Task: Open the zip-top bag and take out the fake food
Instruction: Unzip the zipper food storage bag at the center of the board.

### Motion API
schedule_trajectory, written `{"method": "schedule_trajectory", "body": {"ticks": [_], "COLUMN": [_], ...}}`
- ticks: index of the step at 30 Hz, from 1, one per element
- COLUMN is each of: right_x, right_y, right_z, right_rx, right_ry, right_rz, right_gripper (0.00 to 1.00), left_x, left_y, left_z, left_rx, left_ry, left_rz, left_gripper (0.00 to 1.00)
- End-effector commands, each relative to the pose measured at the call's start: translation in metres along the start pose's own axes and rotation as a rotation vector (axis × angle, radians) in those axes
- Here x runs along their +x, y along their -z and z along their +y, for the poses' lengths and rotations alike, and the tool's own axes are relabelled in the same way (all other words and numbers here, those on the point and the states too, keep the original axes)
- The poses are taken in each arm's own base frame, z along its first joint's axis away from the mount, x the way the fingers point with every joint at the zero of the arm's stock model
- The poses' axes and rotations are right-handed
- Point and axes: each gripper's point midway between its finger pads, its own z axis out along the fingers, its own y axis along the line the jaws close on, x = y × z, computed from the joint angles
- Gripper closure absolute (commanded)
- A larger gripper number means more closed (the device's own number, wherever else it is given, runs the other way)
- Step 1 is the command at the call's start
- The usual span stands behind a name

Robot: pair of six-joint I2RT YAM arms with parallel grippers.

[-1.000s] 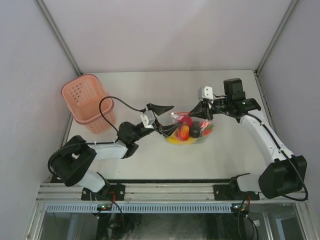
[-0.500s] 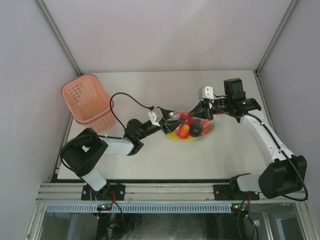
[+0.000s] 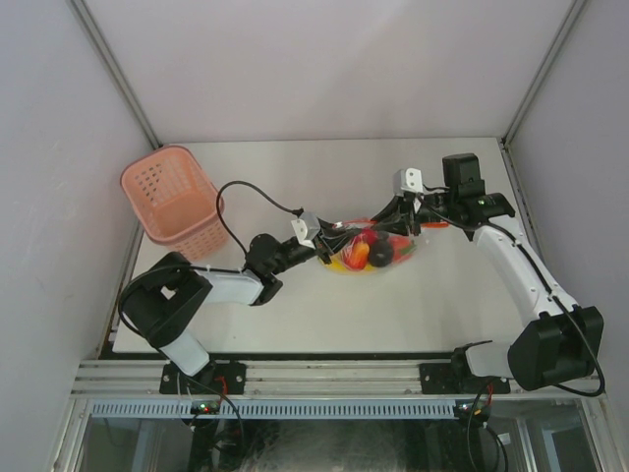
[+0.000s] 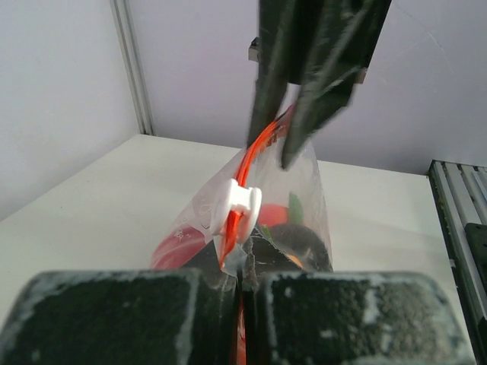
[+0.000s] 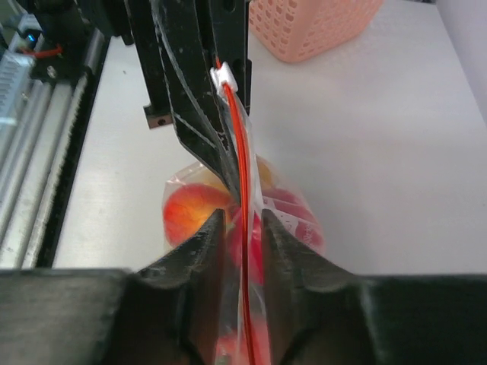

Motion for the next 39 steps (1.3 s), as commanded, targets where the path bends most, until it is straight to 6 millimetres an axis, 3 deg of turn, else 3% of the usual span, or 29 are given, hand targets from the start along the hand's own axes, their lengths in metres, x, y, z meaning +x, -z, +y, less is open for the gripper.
{"method": "schedule_trajectory", "body": {"ticks": [1, 3, 5, 9, 13, 18, 34, 39], "right_x": [-0.03, -0.042, -0.051, -0.06, -0.06, -0.051, -0.044, -0.045], "right_y": [0.003, 0.001, -0.004, -0.02, -0.04, -0.056, -0.055, -0.051], "right_z": [0.009, 0.017, 0.026, 0.034, 0.027, 0.025, 0.018, 0.016], "right_rx": [-0.036, -0.053, -0.079, -0.117, -0.094, -0.079, -0.036, -0.023], "right_ry": [0.051, 0.059, 0.061, 0.027, 0.019, 0.022, 0.041, 0.048], "right_rz": [-0.088, -0.108, -0.121, -0.128, -0.1, -0.055, -0.022, -0.021], "right_gripper": [0.61, 0.44, 0.34, 0.32, 0.33, 0.43, 0.87, 0.94], "left_x": [-0.04, -0.041, -0.04, -0.04, -0.038, -0.036, -0.038, -0.039], "left_y": [-0.002, -0.002, -0.002, -0.004, -0.005, -0.005, -0.003, -0.001], "left_z": [-0.002, -0.002, -0.004, -0.011, -0.015, -0.019, -0.02, -0.019], "left_rx": [-0.003, -0.002, 0.004, 0.021, 0.024, 0.027, 0.022, 0.012], "left_ry": [-0.029, -0.013, 0.001, 0.023, 0.044, 0.058, 0.068, 0.074], "left_rz": [-0.102, -0.104, -0.102, -0.101, -0.098, -0.096, -0.097, -0.1], "left_gripper": [1.0, 1.0, 1.0, 1.0, 1.0, 1.0, 1.0, 1.0]}}
